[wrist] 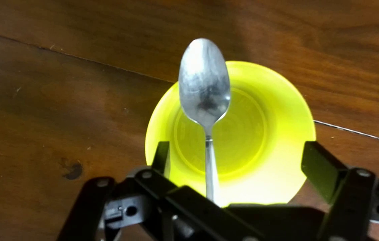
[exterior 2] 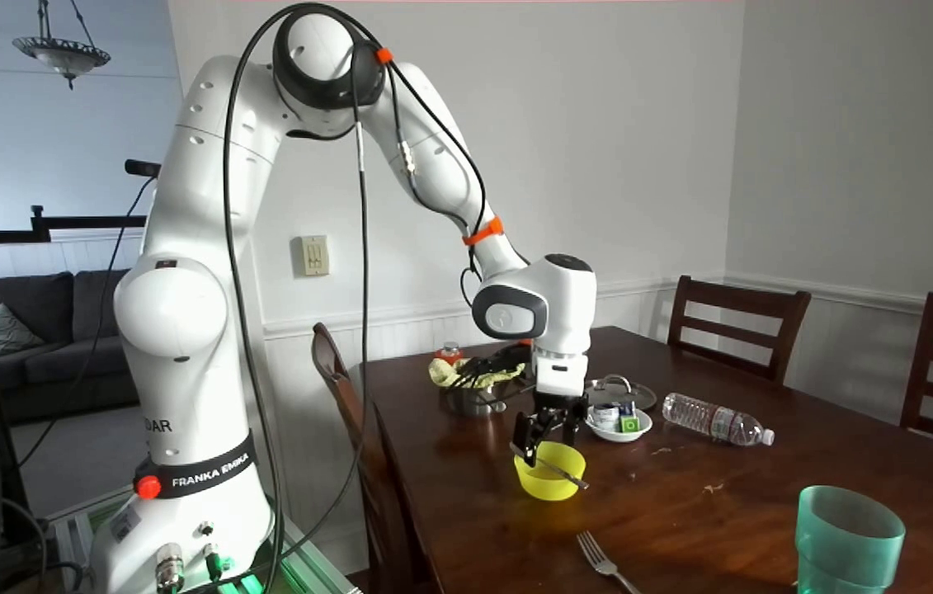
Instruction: Put the silver spoon and fork on top of the yellow bowl
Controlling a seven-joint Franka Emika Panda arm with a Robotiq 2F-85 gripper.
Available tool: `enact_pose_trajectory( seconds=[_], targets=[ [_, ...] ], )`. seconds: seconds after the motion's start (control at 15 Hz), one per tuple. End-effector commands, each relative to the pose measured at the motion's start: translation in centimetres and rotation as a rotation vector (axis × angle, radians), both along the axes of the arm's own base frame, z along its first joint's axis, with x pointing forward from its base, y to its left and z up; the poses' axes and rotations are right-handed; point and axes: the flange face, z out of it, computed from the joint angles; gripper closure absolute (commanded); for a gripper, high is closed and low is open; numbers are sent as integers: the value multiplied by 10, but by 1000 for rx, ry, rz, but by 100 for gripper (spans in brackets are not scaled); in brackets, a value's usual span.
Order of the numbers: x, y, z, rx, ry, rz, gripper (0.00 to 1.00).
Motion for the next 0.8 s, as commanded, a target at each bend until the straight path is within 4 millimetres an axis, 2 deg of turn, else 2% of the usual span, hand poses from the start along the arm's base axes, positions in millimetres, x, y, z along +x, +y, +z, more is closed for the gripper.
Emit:
enact_pose_trajectory(
  seconds=[0.0,0.13,0.27,0.47,0.73],
  targets=[
    [-12,-1,23,-32,-29,13,0],
    [-25,-11,32,-50,-28,12,0],
    [-44,-29,40,-72,-13,-2,0],
    [-76,-67,47,-87,8,-51,0],
    [-105,-110,47,-75,23,-77,0]
  ],
)
